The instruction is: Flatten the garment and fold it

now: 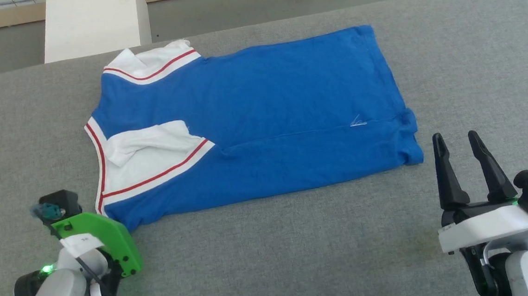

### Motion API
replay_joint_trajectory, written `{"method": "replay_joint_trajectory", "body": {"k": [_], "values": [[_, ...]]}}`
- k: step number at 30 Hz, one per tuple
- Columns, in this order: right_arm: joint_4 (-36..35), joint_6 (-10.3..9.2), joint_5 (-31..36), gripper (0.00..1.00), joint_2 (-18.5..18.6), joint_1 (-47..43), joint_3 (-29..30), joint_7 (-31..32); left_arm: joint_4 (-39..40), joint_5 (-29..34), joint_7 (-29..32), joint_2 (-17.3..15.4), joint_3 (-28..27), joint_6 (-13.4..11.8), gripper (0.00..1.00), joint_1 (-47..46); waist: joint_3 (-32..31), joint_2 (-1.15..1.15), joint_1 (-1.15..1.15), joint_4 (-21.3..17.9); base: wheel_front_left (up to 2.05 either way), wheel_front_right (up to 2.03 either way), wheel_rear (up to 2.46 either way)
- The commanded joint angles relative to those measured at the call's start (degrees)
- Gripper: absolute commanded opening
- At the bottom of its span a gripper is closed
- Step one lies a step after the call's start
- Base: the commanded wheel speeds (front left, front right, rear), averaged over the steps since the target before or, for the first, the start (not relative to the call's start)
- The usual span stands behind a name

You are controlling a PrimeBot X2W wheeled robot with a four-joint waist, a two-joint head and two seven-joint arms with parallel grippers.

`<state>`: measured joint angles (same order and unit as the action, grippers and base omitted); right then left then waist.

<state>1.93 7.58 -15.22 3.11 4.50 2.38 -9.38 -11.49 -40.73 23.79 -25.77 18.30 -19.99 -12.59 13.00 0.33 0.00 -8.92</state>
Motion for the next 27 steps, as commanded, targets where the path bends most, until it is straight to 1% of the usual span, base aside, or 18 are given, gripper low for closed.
{"method": "replay_joint_trajectory", "body": {"k": [1, 8, 10, 12, 14, 18, 22, 26, 27], "values": [[0.3, -0.09, -0.3, 1.00, -0.2, 0.1, 0.0, -0.4, -0.5, -0.4, 1.1, 0.7, 1.1, 0.1, 0.00, 1.9, 0.0, -0.33, 0.00, 0.2, 0.00, 0.00, 0.00], [3.7, -0.09, 1.4, 1.00, -0.2, 3.8, 1.7, 1.6, 0.8, 0.0, -0.8, 0.9, 1.2, 0.5, 0.00, 1.6, 0.4, -0.33, 0.00, 1.3, 0.00, 0.00, 0.00], [6.2, -0.09, 1.9, 1.00, -0.2, 5.7, 3.0, 4.4, 0.9, 0.0, -1.0, 1.1, 1.5, 0.7, 0.00, 1.5, 0.5, -0.33, 0.00, 1.6, 0.00, 0.00, 0.00], [9.4, -0.09, 1.8, 1.00, -0.2, 8.0, 4.6, 9.0, 1.0, 0.1, -1.0, 1.2, 1.8, 0.8, 0.00, 1.3, 0.6, -0.33, 0.00, 2.0, 0.00, 0.00, 0.00], [13.1, -0.09, 3.0, 1.00, -0.2, 10.4, 5.6, 16.5, 1.2, 0.2, -0.8, 1.3, 2.1, 1.1, 0.00, 0.9, 1.0, -0.33, 0.00, 2.5, 0.00, 0.00, 0.00], [17.5, -0.09, 5.0, 1.00, -0.2, 14.6, 7.4, 29.4, 1.4, 0.3, -0.9, 1.5, 2.5, 1.4, 0.00, 0.1, 1.7, -0.33, 0.00, 3.4, 0.00, 0.00, 0.00], [19.1, -0.09, 8.2, 1.00, -0.2, 17.3, 8.1, 39.2, 1.5, 0.4, -1.2, 1.9, 3.0, 1.9, 0.00, -0.8, 2.8, -0.33, 0.00, 4.2, 0.00, 0.00, 0.00], [18.9, -0.09, 9.4, 1.00, -0.2, 18.1, 6.9, 46.6, 1.4, 0.4, -1.6, 2.1, 3.3, 2.3, 0.00, -1.3, 3.4, -0.33, 0.00, 4.6, 0.00, 0.00, 0.00], [18.8, -0.09, 9.3, 0.75, -0.2, 18.0, 6.9, 48.2, 1.4, 0.4, -1.7, 2.2, 3.4, 2.4, 0.00, -1.3, 3.5, -0.33, 0.00, 4.6, 0.00, 0.00, 0.00]]}}
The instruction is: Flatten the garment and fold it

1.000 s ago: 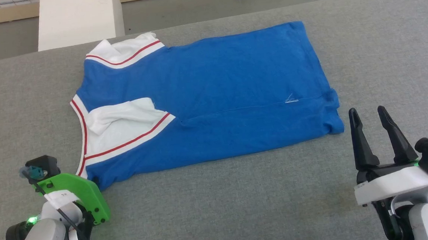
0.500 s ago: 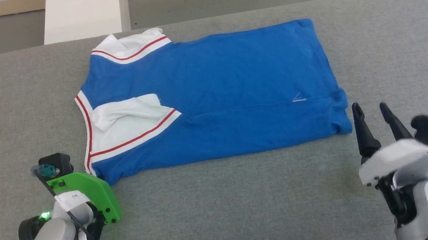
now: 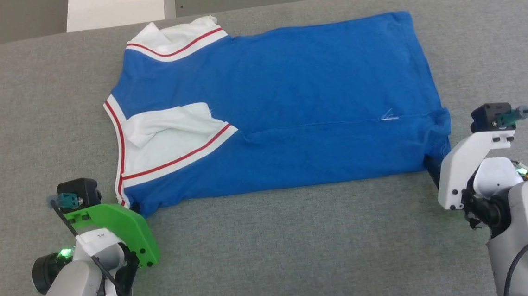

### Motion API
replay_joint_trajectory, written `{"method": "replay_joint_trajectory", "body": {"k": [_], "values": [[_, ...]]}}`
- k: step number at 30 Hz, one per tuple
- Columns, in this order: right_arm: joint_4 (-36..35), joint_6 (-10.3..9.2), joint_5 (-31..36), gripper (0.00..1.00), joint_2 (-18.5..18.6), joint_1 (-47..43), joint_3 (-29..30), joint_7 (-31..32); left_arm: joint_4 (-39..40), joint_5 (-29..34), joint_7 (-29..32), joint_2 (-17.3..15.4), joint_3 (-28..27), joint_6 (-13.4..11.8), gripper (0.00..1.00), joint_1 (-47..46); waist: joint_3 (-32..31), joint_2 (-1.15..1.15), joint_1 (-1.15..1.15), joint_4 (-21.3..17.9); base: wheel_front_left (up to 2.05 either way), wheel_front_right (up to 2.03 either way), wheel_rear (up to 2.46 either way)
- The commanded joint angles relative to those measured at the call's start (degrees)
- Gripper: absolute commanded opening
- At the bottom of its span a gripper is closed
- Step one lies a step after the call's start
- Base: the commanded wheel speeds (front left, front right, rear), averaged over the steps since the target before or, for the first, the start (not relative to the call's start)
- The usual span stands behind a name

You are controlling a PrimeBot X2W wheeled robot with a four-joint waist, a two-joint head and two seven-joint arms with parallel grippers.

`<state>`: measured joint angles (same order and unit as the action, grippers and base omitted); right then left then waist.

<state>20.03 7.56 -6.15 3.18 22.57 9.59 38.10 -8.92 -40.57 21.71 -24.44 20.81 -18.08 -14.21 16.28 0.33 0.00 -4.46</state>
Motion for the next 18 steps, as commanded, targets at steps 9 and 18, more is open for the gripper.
{"method": "replay_joint_trajectory", "body": {"k": [9, 18], "values": [[-5.5, -0.08, 1.2, 0.00, -0.3, -2.2, -0.7, 3.2, -1.6, 0.3, -1.8, 0.9, 1.0, 1.4, 0.00, 0.6, 0.0, -0.33, 0.00, 0.2, 0.00, 0.00, 0.00], [-10.2, -0.08, -2.5, 0.00, -0.3, -8.9, -1.4, -16.2, -1.2, 1.6, -16.8, 3.4, -1.3, 2.0, 0.00, 6.4, -5.8, -0.33, 0.00, -0.3, 0.00, 0.00, 0.00]]}}
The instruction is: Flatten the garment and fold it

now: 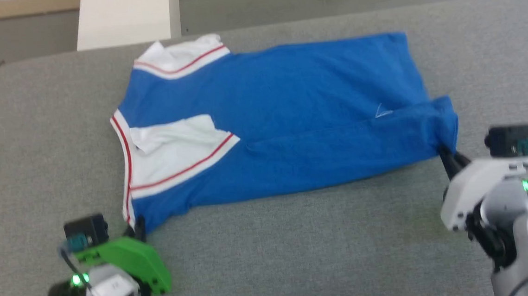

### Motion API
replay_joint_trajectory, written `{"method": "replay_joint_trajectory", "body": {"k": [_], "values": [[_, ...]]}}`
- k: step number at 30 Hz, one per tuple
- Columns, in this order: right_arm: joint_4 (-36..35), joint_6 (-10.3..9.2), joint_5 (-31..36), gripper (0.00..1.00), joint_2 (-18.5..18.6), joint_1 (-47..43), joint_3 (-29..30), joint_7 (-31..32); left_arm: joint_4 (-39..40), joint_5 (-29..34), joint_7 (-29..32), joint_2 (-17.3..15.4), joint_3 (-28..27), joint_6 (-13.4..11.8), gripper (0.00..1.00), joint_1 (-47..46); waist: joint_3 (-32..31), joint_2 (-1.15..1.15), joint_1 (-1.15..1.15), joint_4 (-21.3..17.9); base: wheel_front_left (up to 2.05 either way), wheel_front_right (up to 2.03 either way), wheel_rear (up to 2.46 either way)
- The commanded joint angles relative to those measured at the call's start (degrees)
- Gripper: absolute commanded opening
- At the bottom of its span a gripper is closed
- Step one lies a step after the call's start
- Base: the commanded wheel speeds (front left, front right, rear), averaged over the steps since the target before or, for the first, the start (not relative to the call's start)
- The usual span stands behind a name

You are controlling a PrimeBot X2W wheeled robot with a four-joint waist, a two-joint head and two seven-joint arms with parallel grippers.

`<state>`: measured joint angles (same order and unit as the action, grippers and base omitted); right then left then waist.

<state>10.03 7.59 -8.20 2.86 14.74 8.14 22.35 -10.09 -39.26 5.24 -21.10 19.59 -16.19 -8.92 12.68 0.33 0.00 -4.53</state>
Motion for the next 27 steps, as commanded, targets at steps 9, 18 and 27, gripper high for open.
{"method": "replay_joint_trajectory", "body": {"k": [9, 18, 27], "values": [[-6.2, -0.10, -2.8, 0.00, 0.0, -13.6, 2.3, 0.5, 5.0, -0.2, -0.7, -0.6, 0.5, -2.5, 0.00, 12.0, -6.7, -0.33, 0.00, 0.2, 0.00, 0.00, 0.00], [-7.8, -0.10, -4.0, 0.00, 0.0, -21.2, 6.0, 10.2, 11.2, -1.9, 7.1, -3.8, 0.5, -6.7, 0.00, 18.5, -6.4, -0.33, 0.00, 0.8, 0.00, 0.00, 0.00], [-1.1, -0.10, -4.9, 0.00, 0.0, -19.7, 6.0, 10.9, 10.4, -4.0, 12.1, -3.7, 2.5, -6.1, 0.00, 18.5, -3.4, -0.33, 0.00, 1.4, 0.00, 0.00, 0.00]]}}
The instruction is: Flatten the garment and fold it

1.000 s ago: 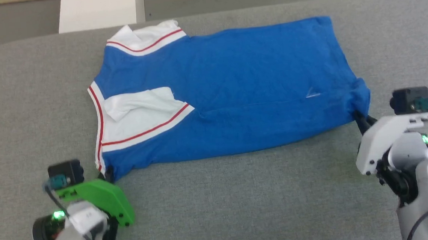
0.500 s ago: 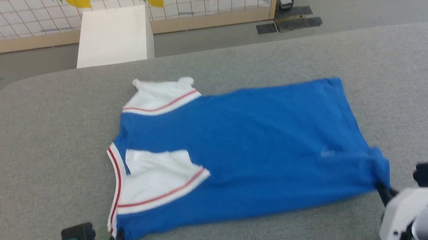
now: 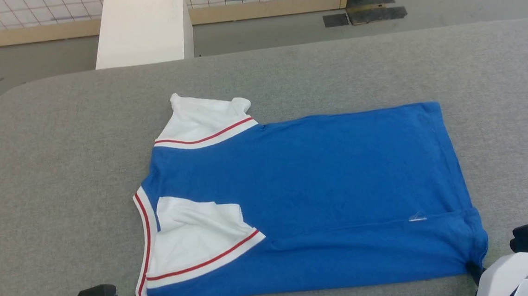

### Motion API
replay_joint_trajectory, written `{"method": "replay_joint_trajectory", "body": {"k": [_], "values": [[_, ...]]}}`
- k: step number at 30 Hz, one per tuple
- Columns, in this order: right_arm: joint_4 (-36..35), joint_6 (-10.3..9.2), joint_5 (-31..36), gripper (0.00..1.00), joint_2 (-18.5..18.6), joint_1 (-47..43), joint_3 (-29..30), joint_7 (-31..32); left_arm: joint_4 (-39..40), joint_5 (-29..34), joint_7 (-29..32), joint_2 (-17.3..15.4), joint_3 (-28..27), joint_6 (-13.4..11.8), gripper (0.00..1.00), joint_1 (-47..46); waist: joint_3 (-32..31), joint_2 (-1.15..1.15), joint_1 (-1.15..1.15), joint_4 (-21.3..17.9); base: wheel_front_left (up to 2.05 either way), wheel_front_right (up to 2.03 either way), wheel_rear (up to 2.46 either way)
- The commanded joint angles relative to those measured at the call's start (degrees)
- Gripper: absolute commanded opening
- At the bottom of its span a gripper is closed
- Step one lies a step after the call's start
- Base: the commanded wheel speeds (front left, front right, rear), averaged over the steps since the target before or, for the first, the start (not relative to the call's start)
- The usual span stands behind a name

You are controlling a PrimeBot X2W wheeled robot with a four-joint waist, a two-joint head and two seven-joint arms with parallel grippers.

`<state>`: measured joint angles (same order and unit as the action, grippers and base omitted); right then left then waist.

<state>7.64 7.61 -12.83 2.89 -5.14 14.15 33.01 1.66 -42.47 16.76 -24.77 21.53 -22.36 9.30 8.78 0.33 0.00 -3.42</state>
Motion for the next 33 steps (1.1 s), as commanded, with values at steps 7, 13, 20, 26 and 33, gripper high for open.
{"method": "replay_joint_trajectory", "body": {"k": [7, 13, 20, 26, 33], "values": [[4.3, -0.12, -2.2, 0.29, 0.0, 1.1, -0.2, -3.4, -3.6, -1.0, -1.1, 1.0, 0.8, 1.8, 1.00, -1.5, 0.6, -0.33, 0.00, 1.0, 0.00, 0.00, 0.00], [2.4, -0.12, -5.1, 1.00, 0.0, -0.1, -0.3, -9.3, -1.2, 2.0, -8.8, 1.0, -0.8, 2.8, 1.00, -4.0, -1.1, -0.33, 0.00, 0.9, 0.00, 0.00, 0.00], [-4.4, -0.12, -3.1, 1.00, 0.0, 0.4, -2.1, -25.5, 1.8, 7.2, -18.7, 0.1, -2.0, 5.3, 1.00, -10.0, -1.6, -0.33, 0.00, -1.1, 0.00, 0.00, 0.00], [-9.0, -0.12, 2.8, 1.00, 0.0, 2.4, -6.1, -36.6, -2.2, 9.7, -23.1, 0.4, -1.6, 9.2, 1.00, -21.2, 1.1, -0.33, 0.00, -3.0, 0.00, 0.00, 0.00], [-10.3, -0.12, 6.4, 1.00, 2.8, 8.0, -11.9, -38.5, -15.6, 10.5, -19.3, 1.5, -0.2, 14.0, 1.00, -41.3, 7.8, -0.33, 0.00, -5.6, 0.00, 0.00, 0.00]]}}
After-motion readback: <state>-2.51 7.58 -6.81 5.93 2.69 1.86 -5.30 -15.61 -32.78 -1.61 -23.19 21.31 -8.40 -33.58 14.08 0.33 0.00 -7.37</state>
